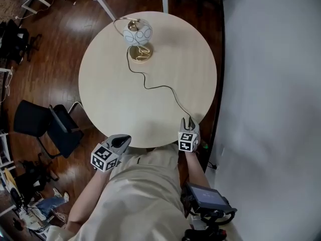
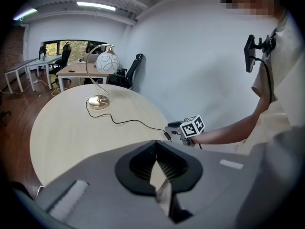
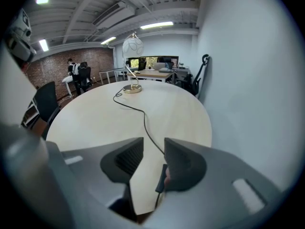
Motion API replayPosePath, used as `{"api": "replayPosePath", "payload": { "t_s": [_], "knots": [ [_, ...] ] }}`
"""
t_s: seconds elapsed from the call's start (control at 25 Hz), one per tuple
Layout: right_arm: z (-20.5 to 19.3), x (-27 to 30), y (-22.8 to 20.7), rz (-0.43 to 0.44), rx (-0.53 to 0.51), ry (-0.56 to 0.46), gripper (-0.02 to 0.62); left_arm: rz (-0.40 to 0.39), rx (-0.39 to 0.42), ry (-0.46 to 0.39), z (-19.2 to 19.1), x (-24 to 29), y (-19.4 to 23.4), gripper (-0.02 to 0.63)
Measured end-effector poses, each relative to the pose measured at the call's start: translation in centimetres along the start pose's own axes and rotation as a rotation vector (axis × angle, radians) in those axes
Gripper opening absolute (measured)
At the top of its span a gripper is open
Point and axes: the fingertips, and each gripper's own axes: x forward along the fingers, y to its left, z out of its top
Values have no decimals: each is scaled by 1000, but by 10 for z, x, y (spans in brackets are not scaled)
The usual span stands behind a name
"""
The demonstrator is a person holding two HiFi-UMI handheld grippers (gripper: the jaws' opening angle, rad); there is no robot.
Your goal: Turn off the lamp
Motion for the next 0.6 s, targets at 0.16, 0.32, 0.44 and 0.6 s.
{"api": "replayPosePath", "payload": {
  "t_s": [0.16,0.32,0.44,0.6],
  "knots": [
    [13,-5,24,44,-30,-40,124,31,-20,-42,-11,-12,6,0],
    [36,-23,51,76,-62,-85,114,37,-26,-91,-24,-28,11,0],
    [57,-41,68,75,-71,-118,107,30,-24,-129,-30,-47,12,0],
    [78,-64,89,52,-71,-152,102,31,-4,-176,-40,-78,15,0]
  ]
}}
